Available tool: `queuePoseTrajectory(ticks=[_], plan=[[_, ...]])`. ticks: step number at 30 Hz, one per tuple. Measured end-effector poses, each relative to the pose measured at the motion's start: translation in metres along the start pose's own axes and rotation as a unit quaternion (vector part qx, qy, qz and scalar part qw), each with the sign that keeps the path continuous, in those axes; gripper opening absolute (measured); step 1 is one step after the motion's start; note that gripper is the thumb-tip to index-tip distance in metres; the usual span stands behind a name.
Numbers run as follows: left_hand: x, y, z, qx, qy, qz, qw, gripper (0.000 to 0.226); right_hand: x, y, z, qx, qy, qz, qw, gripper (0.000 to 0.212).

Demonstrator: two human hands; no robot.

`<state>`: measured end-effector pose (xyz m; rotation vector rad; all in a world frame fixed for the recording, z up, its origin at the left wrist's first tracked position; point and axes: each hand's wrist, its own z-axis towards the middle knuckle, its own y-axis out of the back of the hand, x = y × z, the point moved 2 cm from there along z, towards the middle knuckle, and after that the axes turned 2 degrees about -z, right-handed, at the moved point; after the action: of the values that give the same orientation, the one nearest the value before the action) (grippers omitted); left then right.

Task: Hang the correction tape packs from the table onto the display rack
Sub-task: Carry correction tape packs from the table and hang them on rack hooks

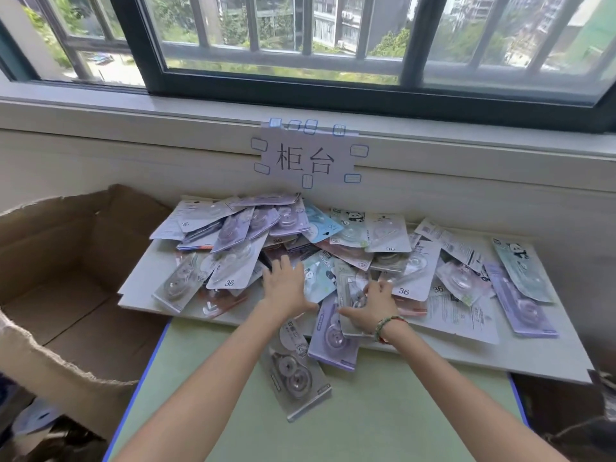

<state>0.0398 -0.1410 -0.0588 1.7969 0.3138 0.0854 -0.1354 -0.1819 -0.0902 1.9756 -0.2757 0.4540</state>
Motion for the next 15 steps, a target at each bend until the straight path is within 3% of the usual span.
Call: queuePoseTrajectory(ticks=[2,5,8,12,15], plan=[[-0.004,-0.002,0.001,0.000,0.000,-0.011,1.000,0.093,0.007,-0.001,-0.003,-0.030,-0.013,-0.012,0.999,0.083],[-0.009,-0.007,-0.001,0.005,0.000,-0.044,0.999,0.089,0.012,-0.005,-0.009,-0.061,-0.025,-0.046,0.997,0.086],[-0.009,-0.008,-0.005,0.021,0.016,-0.070,0.997,0.085,0.010,-0.010,-0.015,-0.049,-0.022,-0.051,0.997,0.090],[-0.003,-0.011,-0.009,0.055,0.037,-0.056,0.996,0.107,0.004,-0.012,-0.021,-0.026,-0.015,-0.049,0.998,0.091],[-0.002,-0.016,-0.012,0.048,0.044,-0.058,0.996,0.111,0.003,-0.011,-0.023,-0.021,-0.014,-0.032,0.999,0.100]])
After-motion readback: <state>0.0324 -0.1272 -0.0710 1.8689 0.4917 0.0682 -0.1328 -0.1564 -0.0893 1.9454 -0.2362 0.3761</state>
